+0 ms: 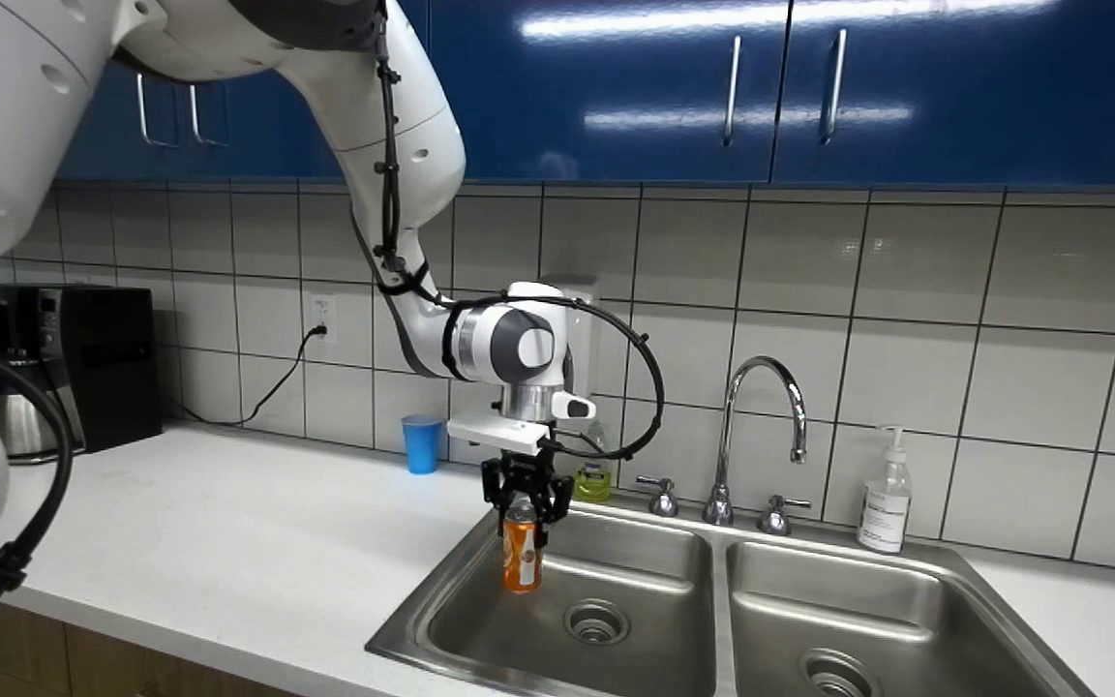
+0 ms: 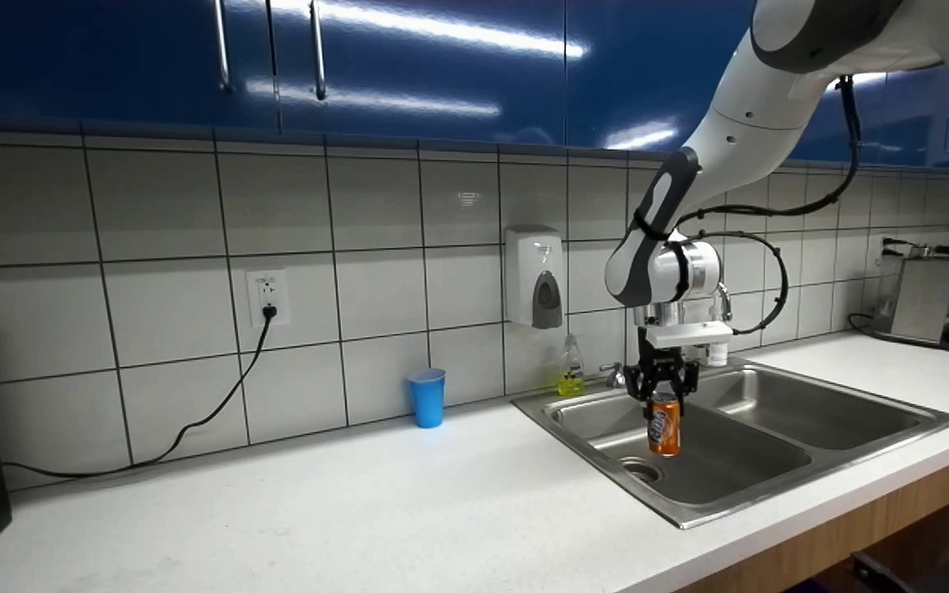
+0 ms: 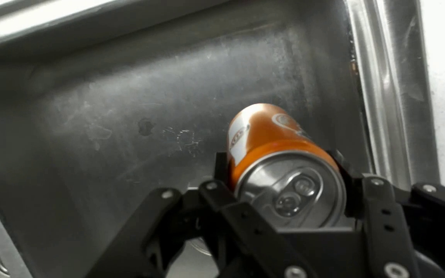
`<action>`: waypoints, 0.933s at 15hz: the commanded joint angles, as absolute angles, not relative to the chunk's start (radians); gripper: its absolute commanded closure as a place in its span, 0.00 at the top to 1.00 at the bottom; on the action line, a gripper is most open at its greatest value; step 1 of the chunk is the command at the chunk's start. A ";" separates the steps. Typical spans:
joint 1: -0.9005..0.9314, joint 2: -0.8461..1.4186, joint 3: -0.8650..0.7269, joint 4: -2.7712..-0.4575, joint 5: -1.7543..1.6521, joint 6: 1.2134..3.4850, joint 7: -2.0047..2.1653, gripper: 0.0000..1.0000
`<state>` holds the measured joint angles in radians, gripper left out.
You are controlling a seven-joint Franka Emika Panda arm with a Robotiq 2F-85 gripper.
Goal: Put the can into the sink
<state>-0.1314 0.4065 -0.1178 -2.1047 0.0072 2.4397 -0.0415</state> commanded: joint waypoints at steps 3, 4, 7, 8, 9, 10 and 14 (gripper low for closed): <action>-0.191 0.465 -0.128 -2.098 0.039 2.525 -0.056 0.38; -0.199 0.481 -0.125 -2.094 0.046 2.541 -0.056 0.38; -0.220 0.547 -0.117 -2.070 0.072 2.590 -0.057 0.38; -0.224 0.567 -0.115 -2.061 0.077 2.597 -0.058 0.38; -0.228 0.585 -0.114 -2.052 0.080 2.605 -0.057 0.38; -0.228 0.601 -0.115 -2.044 0.080 2.609 -0.054 0.38; -0.235 0.652 -0.112 -2.010 0.080 2.612 -0.053 0.38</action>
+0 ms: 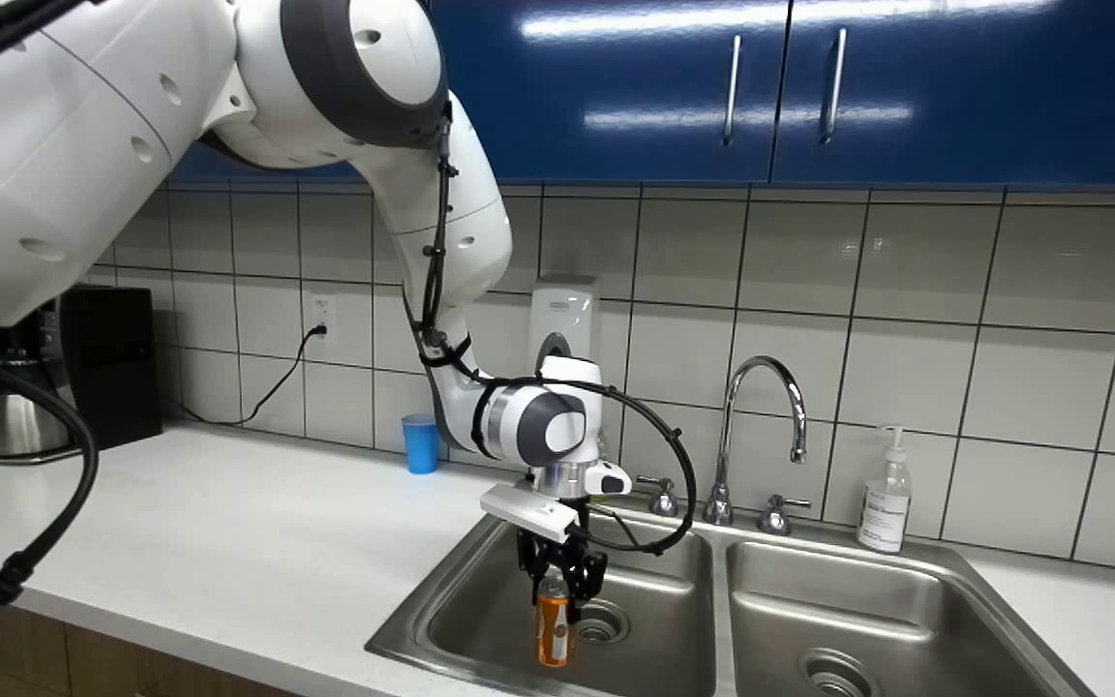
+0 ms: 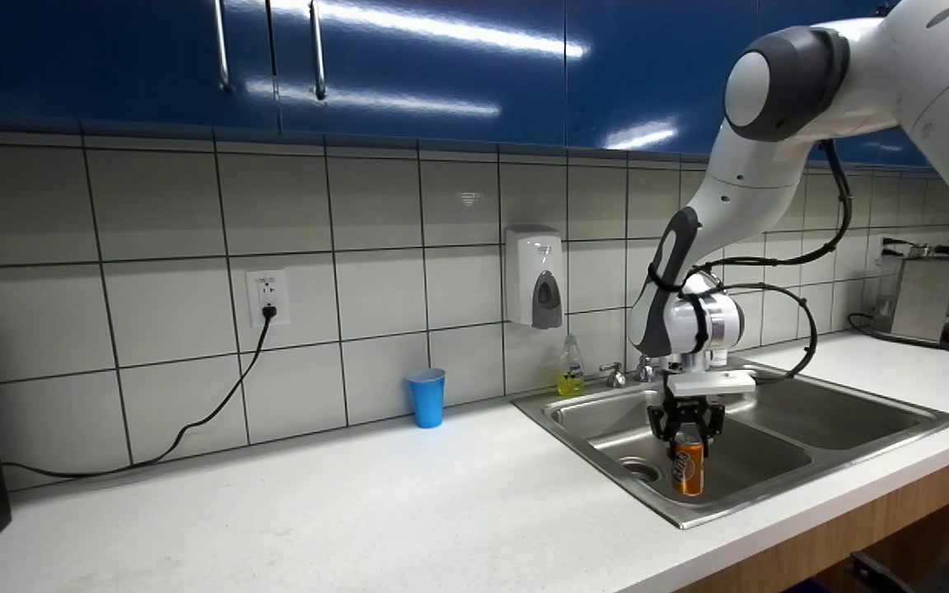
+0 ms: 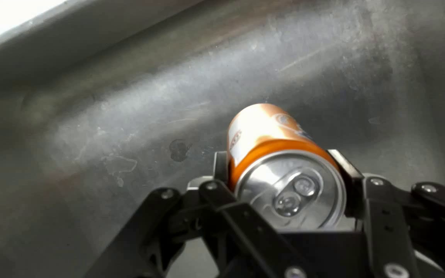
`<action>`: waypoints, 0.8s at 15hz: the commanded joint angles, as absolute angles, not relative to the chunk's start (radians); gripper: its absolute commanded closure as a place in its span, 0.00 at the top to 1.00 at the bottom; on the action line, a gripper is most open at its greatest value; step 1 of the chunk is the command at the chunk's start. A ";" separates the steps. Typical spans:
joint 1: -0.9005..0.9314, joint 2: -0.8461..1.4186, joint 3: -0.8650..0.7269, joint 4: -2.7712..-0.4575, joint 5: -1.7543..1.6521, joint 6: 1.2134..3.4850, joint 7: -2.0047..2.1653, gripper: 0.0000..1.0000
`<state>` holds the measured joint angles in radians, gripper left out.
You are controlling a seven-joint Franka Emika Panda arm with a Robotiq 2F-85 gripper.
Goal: Put the can into the sink
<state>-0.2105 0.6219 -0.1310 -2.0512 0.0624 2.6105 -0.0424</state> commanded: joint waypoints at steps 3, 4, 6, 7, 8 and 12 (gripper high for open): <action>-0.235 0.680 -0.108 -1.993 0.079 2.612 -0.054 0.38; -0.234 0.687 -0.108 -1.989 0.079 2.611 -0.053 0.38; -0.236 0.699 -0.104 -1.982 0.079 2.609 -0.055 0.38; -0.230 0.706 -0.108 -1.982 0.072 2.611 -0.052 0.38; -0.230 0.711 -0.107 -1.980 0.072 2.609 -0.054 0.38; -0.233 0.729 -0.105 -1.978 0.074 2.607 -0.054 0.38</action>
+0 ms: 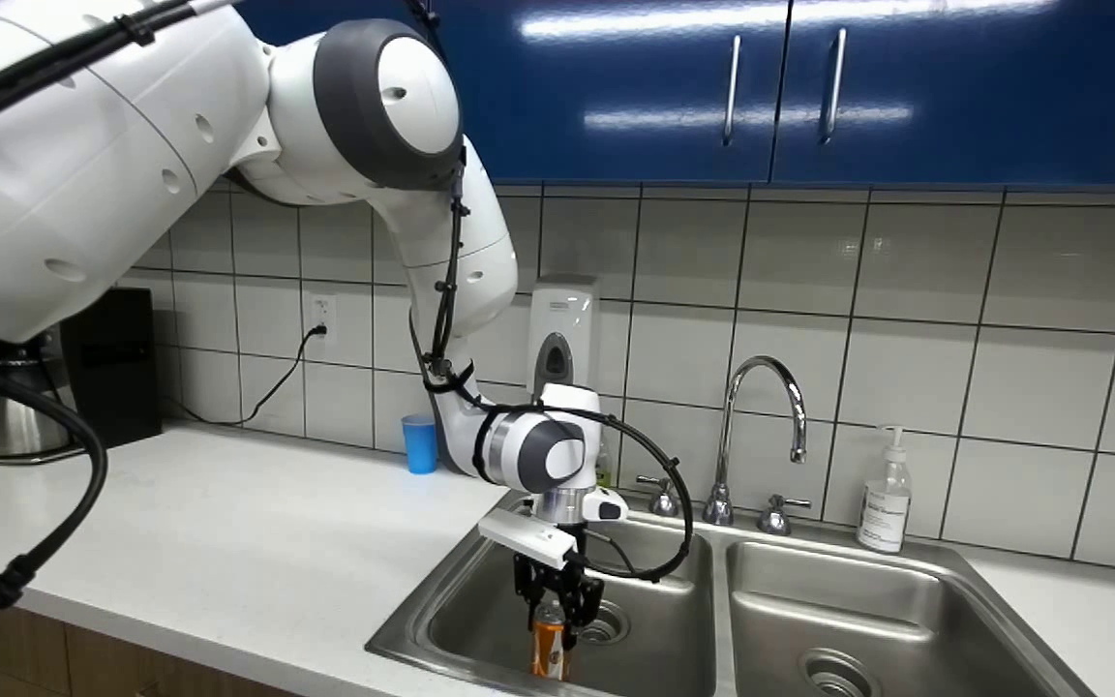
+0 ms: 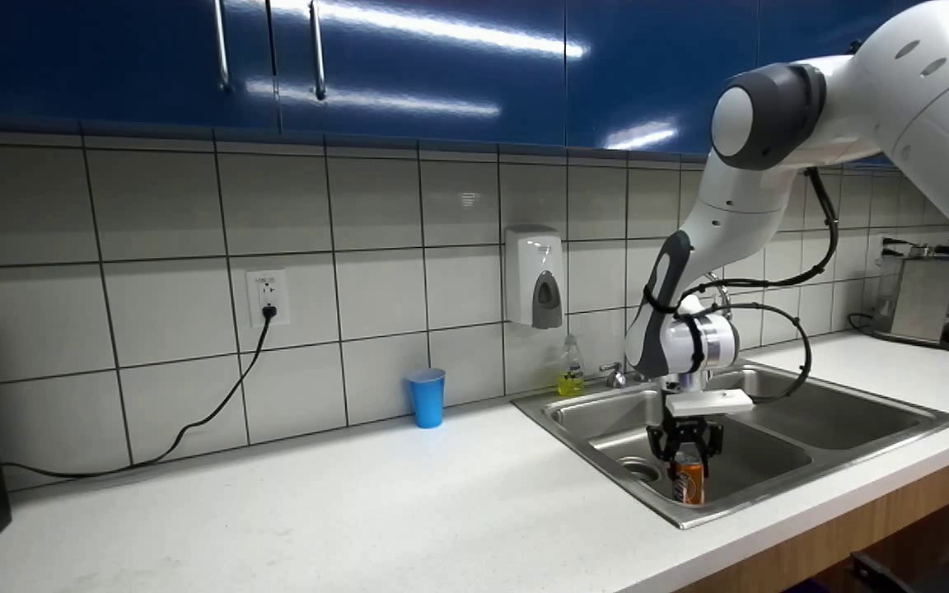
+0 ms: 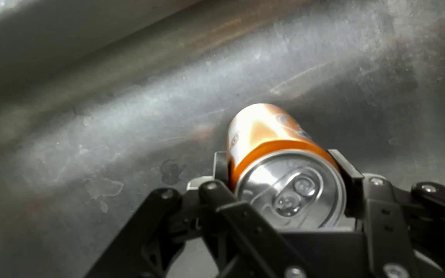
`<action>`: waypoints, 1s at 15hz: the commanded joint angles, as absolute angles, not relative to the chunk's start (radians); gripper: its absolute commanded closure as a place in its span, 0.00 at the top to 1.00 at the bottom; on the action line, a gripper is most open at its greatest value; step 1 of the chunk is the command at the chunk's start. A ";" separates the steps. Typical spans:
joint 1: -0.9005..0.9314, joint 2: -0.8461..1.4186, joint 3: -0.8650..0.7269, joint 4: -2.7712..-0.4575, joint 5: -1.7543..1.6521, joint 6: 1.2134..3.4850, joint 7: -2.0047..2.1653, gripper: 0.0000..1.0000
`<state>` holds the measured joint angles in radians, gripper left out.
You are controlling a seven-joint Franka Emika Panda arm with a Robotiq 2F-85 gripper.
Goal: Put the can into the sink
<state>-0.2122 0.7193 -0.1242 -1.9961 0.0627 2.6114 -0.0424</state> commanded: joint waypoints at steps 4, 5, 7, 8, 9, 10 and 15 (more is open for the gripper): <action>-0.235 0.739 -0.105 -1.973 0.075 2.604 -0.055 0.38; -0.235 0.740 -0.106 -1.972 0.074 2.603 -0.055 0.38; -0.236 0.739 -0.106 -1.972 0.074 2.602 -0.056 0.38; -0.235 0.739 -0.107 -1.972 0.073 2.602 -0.055 0.38; -0.234 0.736 -0.108 -1.974 0.073 2.598 -0.053 0.88; -0.234 0.731 -0.107 -1.977 0.073 2.598 -0.054 0.90; -0.217 0.673 -0.120 -2.005 0.062 2.594 -0.042 1.00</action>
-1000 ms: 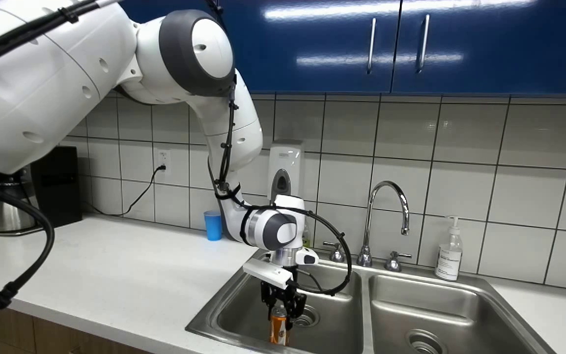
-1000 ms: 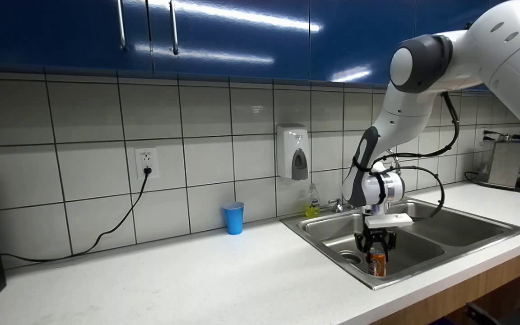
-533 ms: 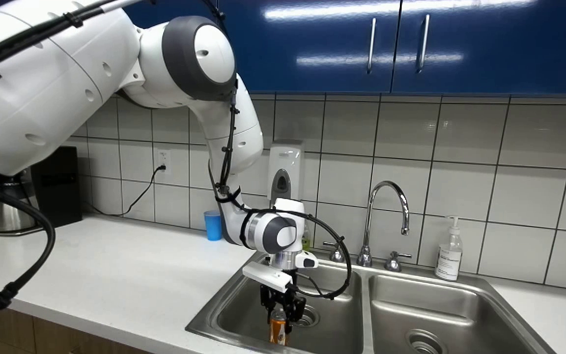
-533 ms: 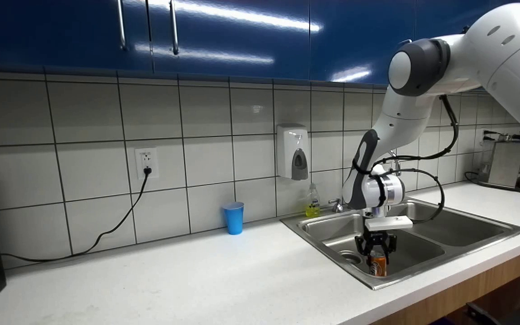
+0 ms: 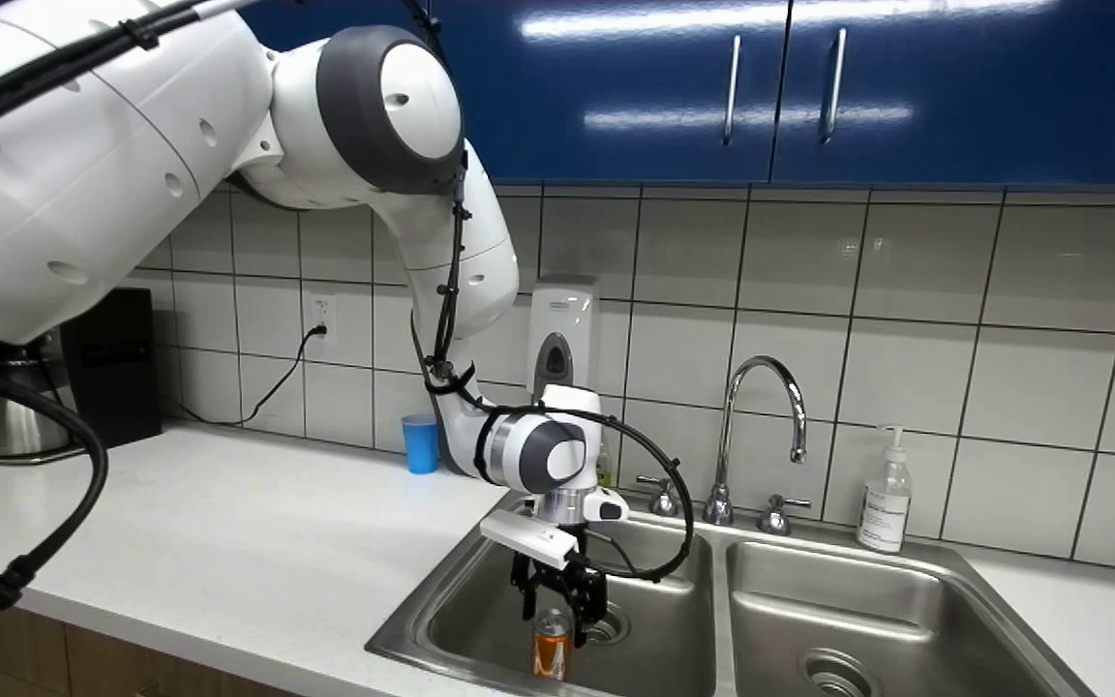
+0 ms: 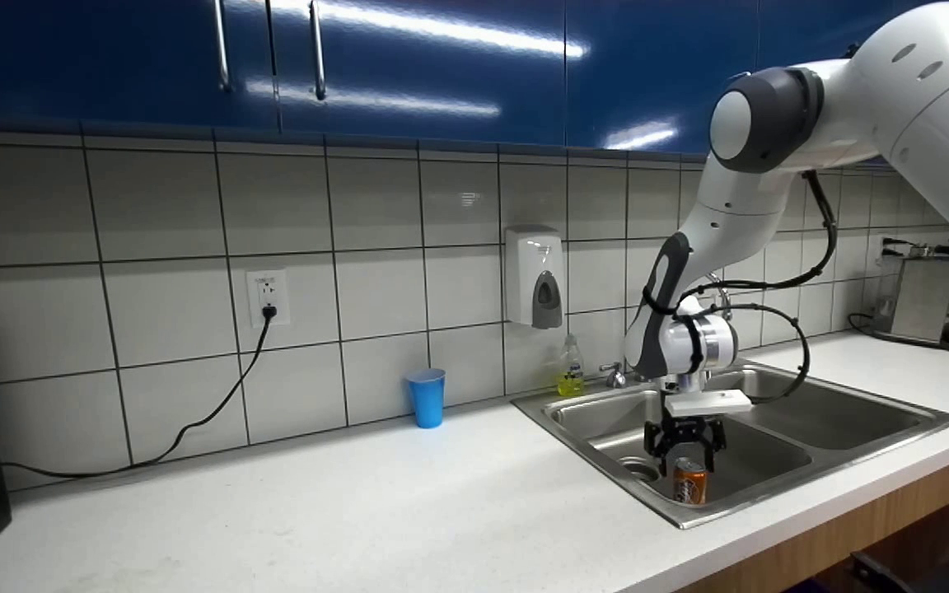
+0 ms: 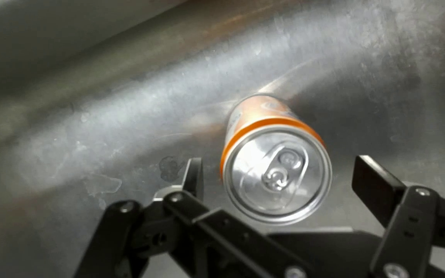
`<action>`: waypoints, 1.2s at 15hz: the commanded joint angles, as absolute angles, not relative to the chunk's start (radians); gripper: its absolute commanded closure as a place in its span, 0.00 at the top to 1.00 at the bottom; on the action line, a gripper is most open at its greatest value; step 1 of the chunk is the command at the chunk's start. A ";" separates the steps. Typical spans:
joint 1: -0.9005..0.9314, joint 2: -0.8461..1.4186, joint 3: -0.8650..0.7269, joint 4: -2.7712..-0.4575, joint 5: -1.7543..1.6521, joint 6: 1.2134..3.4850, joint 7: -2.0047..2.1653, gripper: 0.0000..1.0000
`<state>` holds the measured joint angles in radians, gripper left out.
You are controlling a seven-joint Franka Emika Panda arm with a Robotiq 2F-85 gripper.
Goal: Put the can into the sink
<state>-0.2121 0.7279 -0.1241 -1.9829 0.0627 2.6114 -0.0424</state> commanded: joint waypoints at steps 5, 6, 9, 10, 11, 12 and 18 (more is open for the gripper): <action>-0.211 0.594 -0.129 -2.034 0.063 2.596 -0.032 1.00; -0.208 0.576 -0.131 -2.040 0.060 2.595 -0.030 1.00; -0.209 0.522 -0.125 -2.068 0.060 2.594 -0.043 1.00; -0.219 0.498 -0.111 -2.083 0.065 2.584 -0.071 1.00; -0.229 0.470 -0.093 -2.102 0.062 2.567 -0.117 1.00; -0.236 0.444 -0.079 -2.121 0.061 2.551 -0.160 1.00; -0.183 0.267 -0.091 -2.256 0.018 2.459 -0.183 1.00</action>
<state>-0.1951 0.3968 -0.0915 -2.1578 0.0408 2.5195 -0.1675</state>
